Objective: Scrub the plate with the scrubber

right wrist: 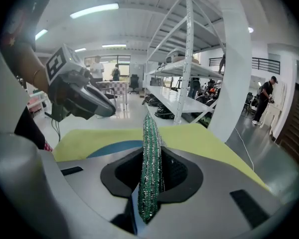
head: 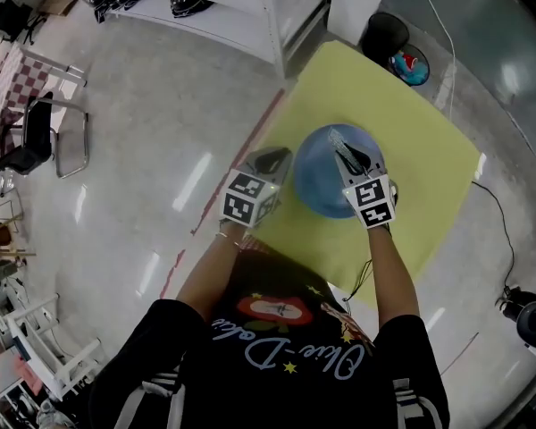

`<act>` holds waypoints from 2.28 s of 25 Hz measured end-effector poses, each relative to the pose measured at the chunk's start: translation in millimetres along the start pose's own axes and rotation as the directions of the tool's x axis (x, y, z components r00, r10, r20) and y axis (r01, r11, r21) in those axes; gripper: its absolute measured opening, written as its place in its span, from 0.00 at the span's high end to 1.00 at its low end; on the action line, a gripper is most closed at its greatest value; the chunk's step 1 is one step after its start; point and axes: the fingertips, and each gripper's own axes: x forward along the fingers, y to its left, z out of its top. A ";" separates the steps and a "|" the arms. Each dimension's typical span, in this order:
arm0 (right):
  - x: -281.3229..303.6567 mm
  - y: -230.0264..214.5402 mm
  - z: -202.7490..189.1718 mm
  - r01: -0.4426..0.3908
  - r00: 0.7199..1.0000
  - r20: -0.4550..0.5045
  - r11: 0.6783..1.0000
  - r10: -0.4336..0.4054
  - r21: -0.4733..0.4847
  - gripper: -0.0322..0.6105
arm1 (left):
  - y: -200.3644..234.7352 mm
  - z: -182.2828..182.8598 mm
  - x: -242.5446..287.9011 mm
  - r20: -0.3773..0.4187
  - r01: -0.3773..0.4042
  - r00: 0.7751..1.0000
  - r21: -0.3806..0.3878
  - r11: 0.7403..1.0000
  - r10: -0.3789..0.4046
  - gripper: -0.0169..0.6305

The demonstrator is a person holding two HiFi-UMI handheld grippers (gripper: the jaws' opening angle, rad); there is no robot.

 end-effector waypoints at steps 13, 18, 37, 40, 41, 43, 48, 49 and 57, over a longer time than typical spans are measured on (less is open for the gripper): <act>38.1 -3.6 -34.7 -0.029 0.986 -0.167 0.994 0.011 -0.101 0.85 | 18.1 -27.4 55.3 -0.182 0.089 0.980 0.019 0.996 -0.084 0.98; 43.4 1.1 -36.4 -0.051 0.982 -0.185 0.995 0.033 -0.090 0.85 | 12.7 -32.3 66.1 -0.211 0.125 0.970 0.014 0.992 -0.119 0.98; 44.5 57.7 -55.1 -0.242 0.931 -0.323 0.951 0.172 -0.191 0.85 | 9.7 -56.2 80.9 -0.307 0.115 0.940 -0.114 0.987 -0.145 0.90; 39.3 72.0 -58.0 -0.295 0.915 -0.339 0.935 0.219 -0.195 0.85 | 10.5 -55.9 81.0 -0.309 0.107 0.941 -0.108 0.988 -0.135 0.90; 37.3 76.9 -59.3 -0.308 0.911 -0.341 0.932 0.232 -0.189 0.85 | 10.6 -56.0 81.3 -0.311 0.100 0.942 -0.100 0.990 -0.127 0.90; 32.5 87.0 -61.9 -0.329 0.904 -0.340 0.928 0.258 -0.172 0.85 | 10.1 -56.2 81.6 -0.317 0.082 0.942 -0.092 0.992 -0.107 0.91; 22.4 114.7 -65.3 -0.393 0.876 -0.335 0.916 0.346 -0.082 0.85 | 12.3 -56.9 81.3 -0.328 0.043 0.942 -0.088 0.995 -0.069 0.91; 20.8 118.0 -65.9 -0.402 0.871 -0.332 0.914 0.362 -0.058 0.85 | 12.4 -57.1 81.5 -0.328 0.033 0.943 -0.087 0.996 -0.060 0.92; 13.5 115.1 -56.3 -0.377 0.901 -0.252 0.925 0.352 -0.056 0.85 | 13.1 -57.0 82.7 -0.321 -0.016 0.947 -0.074 0.997 -0.009 0.92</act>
